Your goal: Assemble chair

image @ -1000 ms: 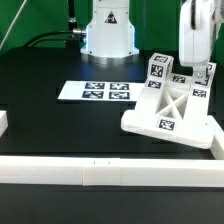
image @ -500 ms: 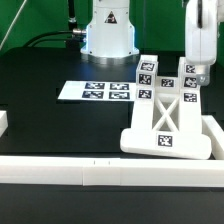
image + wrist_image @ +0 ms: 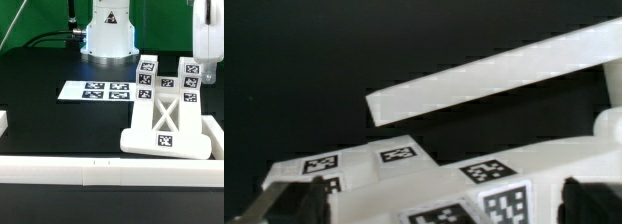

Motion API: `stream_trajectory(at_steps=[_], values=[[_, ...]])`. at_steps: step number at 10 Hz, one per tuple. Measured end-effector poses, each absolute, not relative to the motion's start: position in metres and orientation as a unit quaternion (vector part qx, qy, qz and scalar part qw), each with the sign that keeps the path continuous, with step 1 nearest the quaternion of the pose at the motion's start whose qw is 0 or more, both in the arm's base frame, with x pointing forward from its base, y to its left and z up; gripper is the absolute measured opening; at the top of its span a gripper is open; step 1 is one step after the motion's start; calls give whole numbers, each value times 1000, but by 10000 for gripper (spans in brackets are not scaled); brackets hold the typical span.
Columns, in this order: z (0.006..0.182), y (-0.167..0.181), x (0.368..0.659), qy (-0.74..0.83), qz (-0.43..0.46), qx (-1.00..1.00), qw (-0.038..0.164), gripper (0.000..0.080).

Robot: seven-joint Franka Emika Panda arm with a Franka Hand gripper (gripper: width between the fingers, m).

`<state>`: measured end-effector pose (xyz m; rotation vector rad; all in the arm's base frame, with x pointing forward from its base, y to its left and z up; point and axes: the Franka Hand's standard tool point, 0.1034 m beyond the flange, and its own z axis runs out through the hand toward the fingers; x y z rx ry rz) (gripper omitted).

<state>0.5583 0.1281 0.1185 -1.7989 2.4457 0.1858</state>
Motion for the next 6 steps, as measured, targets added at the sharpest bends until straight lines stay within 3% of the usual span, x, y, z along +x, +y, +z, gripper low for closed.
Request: stream_trajectory(at_steps=[6], values=[[117, 128, 558, 801, 61, -593, 49, 649]])
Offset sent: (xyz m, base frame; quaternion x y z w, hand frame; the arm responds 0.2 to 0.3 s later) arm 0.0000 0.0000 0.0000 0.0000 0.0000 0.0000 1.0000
